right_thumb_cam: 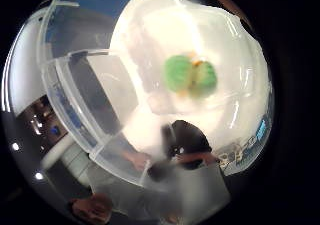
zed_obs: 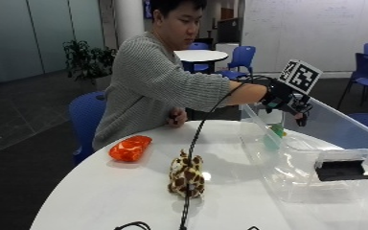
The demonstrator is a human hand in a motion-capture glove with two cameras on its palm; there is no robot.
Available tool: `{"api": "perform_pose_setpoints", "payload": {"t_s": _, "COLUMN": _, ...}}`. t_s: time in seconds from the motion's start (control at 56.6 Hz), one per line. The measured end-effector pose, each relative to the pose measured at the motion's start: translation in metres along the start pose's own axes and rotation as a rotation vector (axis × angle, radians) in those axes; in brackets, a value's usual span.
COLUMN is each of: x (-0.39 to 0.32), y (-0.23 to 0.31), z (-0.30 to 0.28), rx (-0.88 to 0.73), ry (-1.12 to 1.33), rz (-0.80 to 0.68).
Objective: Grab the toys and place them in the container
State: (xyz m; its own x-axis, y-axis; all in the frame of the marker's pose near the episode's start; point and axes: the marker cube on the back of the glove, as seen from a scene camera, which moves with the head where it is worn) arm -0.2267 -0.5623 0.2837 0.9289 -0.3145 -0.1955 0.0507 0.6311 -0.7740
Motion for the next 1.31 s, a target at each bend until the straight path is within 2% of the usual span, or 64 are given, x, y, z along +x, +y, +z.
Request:
{"api": "perform_pose_setpoints", "payload": {"t_s": 0.124, "x": -0.002, "y": 0.012, "z": -0.009, "rx": 0.053, "ry": -0.003, "rz": -0.007}}
{"api": "perform_pose_setpoints", "payload": {"t_s": 0.23, "x": 0.0, "y": 0.045, "z": -0.026, "rx": 0.137, "ry": -0.039, "rz": 0.008}}
{"api": "perform_pose_setpoints", "payload": {"t_s": 0.335, "x": 0.025, "y": 0.109, "z": -0.042, "rx": 0.253, "ry": -0.104, "rz": 0.137}}
{"api": "perform_pose_setpoints", "payload": {"t_s": 0.424, "x": 0.082, "y": 0.187, "z": -0.037, "rx": 0.363, "ry": -0.069, "rz": 0.122}}
{"api": "perform_pose_setpoints", "payload": {"t_s": 0.512, "x": 0.123, "y": 0.25, "z": -0.016, "rx": 0.429, "ry": 0.053, "rz": 0.094}}
{"api": "perform_pose_setpoints", "payload": {"t_s": 0.583, "x": 0.127, "y": 0.287, "z": 0.001, "rx": 0.448, "ry": -0.009, "rz": 0.029}}
{"api": "perform_pose_setpoints", "payload": {"t_s": 0.689, "x": 0.142, "y": 0.327, "z": 0.038, "rx": 0.457, "ry": 0.062, "rz": 0.103}}
{"api": "perform_pose_setpoints", "payload": {"t_s": 0.953, "x": 0.105, "y": 0.456, "z": 0.16, "rx": 0.585, "ry": -0.036, "rz": 0.16}}
{"api": "perform_pose_setpoints", "payload": {"t_s": 1.148, "x": 0.096, "y": 0.517, "z": 0.233, "rx": 0.582, "ry": -0.166, "rz": 0.236}}
{"api": "perform_pose_setpoints", "payload": {"t_s": 1.306, "x": 0.098, "y": 0.528, "z": 0.253, "rx": 0.566, "ry": -0.181, "rz": 0.238}}
